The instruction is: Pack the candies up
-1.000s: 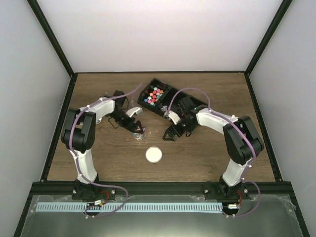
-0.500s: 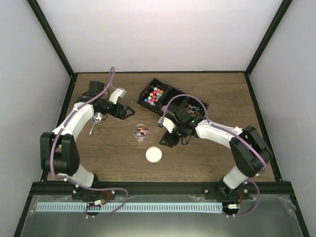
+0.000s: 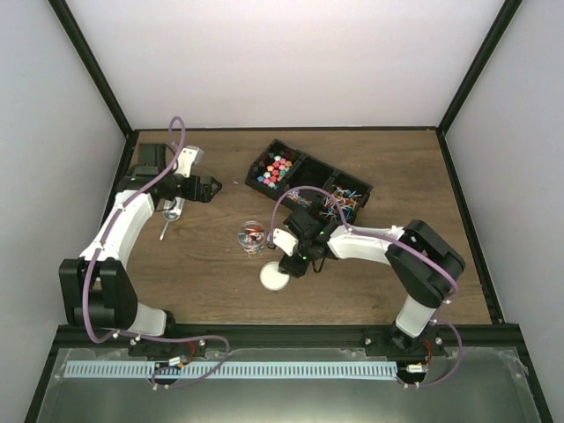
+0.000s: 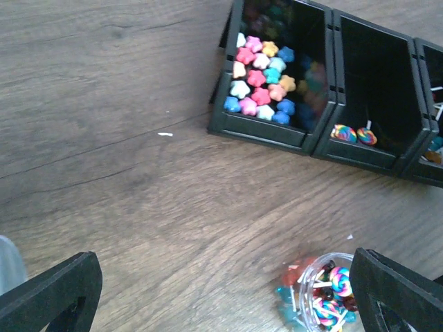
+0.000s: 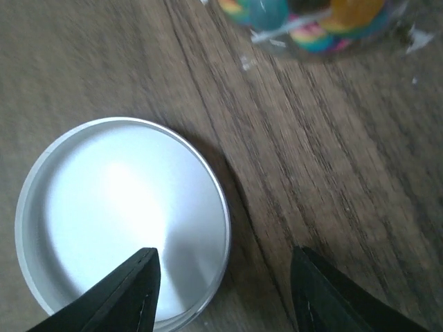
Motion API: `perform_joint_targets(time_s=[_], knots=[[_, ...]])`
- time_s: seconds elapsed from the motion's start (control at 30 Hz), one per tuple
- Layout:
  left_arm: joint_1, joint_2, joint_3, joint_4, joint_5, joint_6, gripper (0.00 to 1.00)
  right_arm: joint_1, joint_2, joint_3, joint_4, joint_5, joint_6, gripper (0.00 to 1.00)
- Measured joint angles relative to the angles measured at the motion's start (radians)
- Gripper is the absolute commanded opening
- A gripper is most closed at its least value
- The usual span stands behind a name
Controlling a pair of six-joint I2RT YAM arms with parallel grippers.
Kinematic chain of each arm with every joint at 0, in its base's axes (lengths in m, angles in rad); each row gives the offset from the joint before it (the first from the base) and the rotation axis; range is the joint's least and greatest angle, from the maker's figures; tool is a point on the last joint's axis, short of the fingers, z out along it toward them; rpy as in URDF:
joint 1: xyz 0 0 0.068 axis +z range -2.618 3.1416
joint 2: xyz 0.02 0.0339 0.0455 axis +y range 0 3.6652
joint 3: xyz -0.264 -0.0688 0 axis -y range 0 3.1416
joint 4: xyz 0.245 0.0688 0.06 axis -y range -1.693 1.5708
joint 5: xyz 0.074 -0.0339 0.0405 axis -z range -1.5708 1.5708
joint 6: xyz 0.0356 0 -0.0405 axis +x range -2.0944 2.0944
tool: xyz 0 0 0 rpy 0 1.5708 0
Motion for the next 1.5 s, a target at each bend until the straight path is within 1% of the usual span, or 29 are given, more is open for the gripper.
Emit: perform_joint_targets(time_s=[0.07, 0.17, 0.37, 0.47, 0.57, 0.63, 0.73, 0.8, 0.9, 1.03, 1.17, 1.23, 1.33, 1.37, 1.43, 1.5], knots=[[0.011, -0.008, 0.000, 0.001, -0.014, -0.010, 1.00, 0.007, 0.024, 0.000, 0.003, 0.030, -0.010, 0.50], [0.023, -0.016, 0.000, 0.002, -0.029, -0.020, 1.00, 0.011, 0.039, 0.013, 0.018, 0.071, -0.029, 0.42], [0.026, -0.034, 0.000, 0.024, -0.068, -0.028, 1.00, 0.035, 0.061, 0.031, 0.025, 0.153, -0.071, 0.33], [0.034, -0.049, -0.001, 0.051, -0.099, -0.030, 1.00, 0.053, 0.067, 0.040, 0.024, 0.181, -0.087, 0.25], [0.049, -0.112, -0.053, 0.140, -0.124, -0.037, 1.00, 0.059, 0.071, 0.045, 0.027, 0.195, -0.097, 0.12], [0.053, -0.171, -0.096, 0.192, -0.137, -0.043, 1.00, 0.061, 0.071, 0.044, 0.027, 0.199, -0.098, 0.02], [0.052, -0.225, -0.111, 0.227, -0.148, -0.058, 1.00, 0.051, 0.069, 0.044, 0.024, 0.187, -0.092, 0.01], [0.052, -0.208, -0.076, 0.217, -0.138, -0.064, 1.00, 0.022, 0.062, 0.045, 0.008, 0.153, -0.080, 0.01], [0.053, -0.119, 0.019, 0.167, -0.095, -0.064, 1.00, -0.066, 0.046, 0.065, -0.027, 0.075, -0.045, 0.01], [0.052, -0.051, 0.064, 0.101, -0.006, -0.061, 1.00, -0.218, -0.017, 0.137, -0.031, -0.059, -0.008, 0.01], [0.052, -0.064, 0.062, 0.074, 0.109, -0.044, 1.00, -0.338, -0.048, 0.295, -0.011, -0.299, 0.087, 0.01], [0.051, -0.109, 0.027, 0.138, 0.175, -0.045, 1.00, -0.388, -0.047, 0.362, 0.048, -0.458, 0.191, 0.01], [0.035, -0.228, -0.090, 0.308, 0.245, -0.076, 1.00, -0.454, -0.038, 0.394, 0.230, -0.686, 0.428, 0.01], [0.018, -0.271, -0.132, 0.378, 0.261, -0.092, 1.00, -0.472, -0.026, 0.394, 0.317, -0.754, 0.531, 0.01], [-0.034, -0.321, -0.179, 0.492, 0.268, -0.110, 1.00, -0.493, 0.006, 0.393, 0.483, -0.849, 0.715, 0.01], [-0.104, -0.341, -0.199, 0.598, 0.266, -0.119, 1.00, -0.498, 0.047, 0.390, 0.694, -0.936, 0.935, 0.01]])
